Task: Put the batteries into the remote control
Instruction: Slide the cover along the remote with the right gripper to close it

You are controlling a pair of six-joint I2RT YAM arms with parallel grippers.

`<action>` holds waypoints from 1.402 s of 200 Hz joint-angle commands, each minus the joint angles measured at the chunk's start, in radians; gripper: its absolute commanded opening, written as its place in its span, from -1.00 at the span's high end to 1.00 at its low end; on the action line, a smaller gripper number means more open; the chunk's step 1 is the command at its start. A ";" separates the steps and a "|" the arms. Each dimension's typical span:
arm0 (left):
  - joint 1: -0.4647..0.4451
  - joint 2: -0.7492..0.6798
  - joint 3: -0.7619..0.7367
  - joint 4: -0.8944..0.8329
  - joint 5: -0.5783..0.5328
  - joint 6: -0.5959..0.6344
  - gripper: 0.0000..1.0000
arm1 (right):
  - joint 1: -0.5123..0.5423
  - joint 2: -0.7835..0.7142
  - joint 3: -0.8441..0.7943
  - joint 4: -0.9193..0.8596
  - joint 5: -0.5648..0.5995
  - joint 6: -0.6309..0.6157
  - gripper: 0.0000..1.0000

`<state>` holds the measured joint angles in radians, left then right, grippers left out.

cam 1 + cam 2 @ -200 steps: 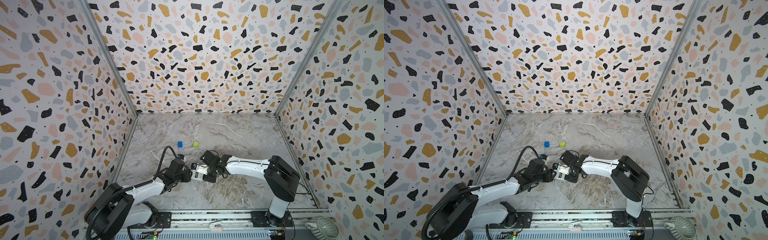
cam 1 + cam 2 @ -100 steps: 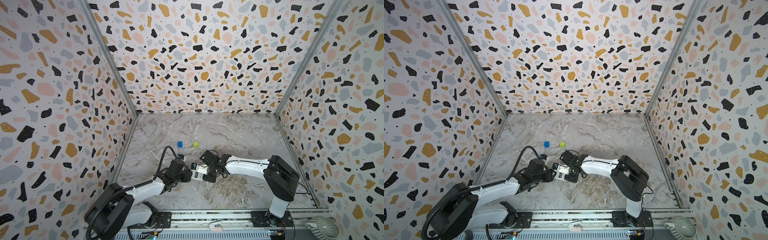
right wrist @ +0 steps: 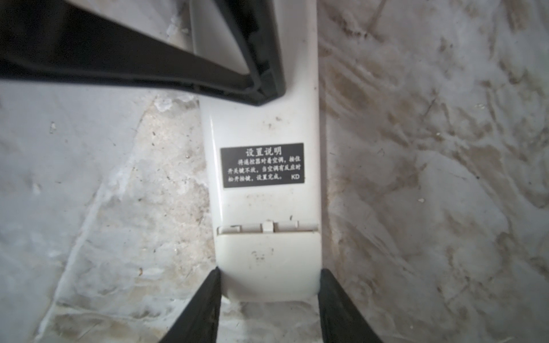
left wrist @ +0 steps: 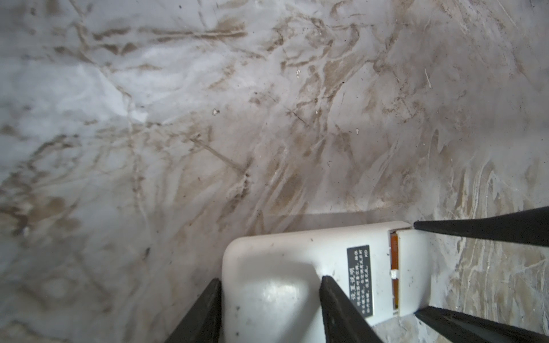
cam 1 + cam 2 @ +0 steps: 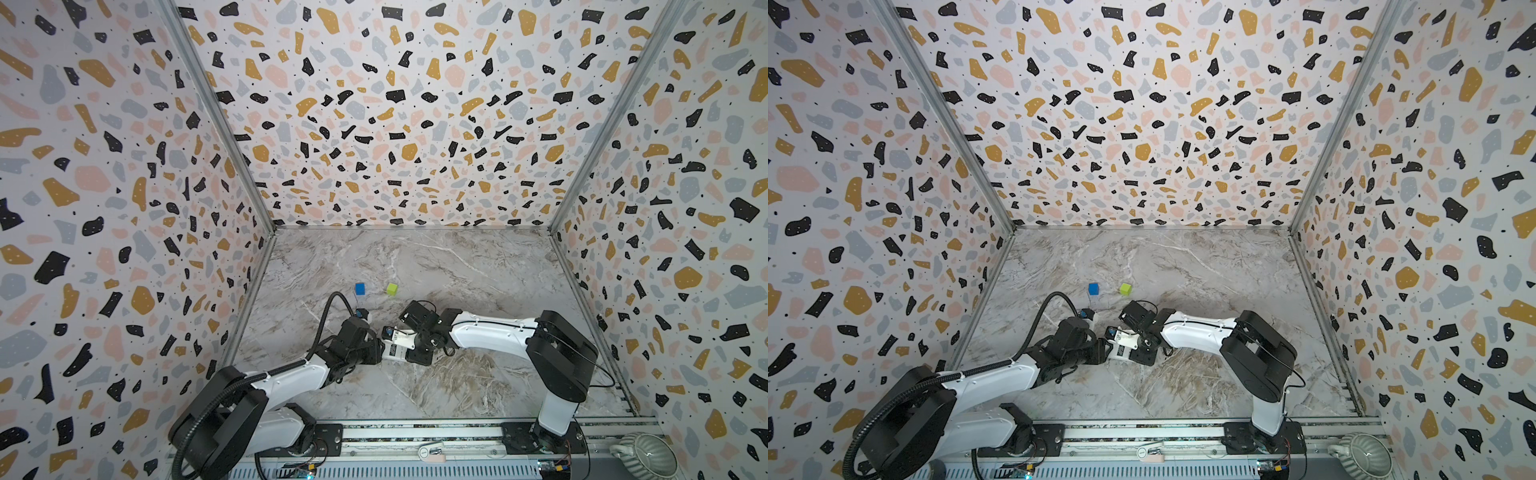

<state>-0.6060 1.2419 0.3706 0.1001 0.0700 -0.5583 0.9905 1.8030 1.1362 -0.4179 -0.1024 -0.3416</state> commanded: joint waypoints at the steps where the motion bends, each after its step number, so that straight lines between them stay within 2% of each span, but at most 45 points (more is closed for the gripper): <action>1: -0.002 0.005 -0.013 0.016 -0.003 0.008 -0.08 | 0.002 0.009 0.022 -0.047 0.003 0.007 0.41; 280: -0.003 0.028 -0.008 0.013 -0.009 0.010 -0.08 | -0.017 0.010 0.001 -0.052 -0.011 0.014 0.46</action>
<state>-0.6060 1.2526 0.3706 0.1146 0.0692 -0.5579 0.9737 1.8034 1.1343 -0.4171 -0.1204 -0.3340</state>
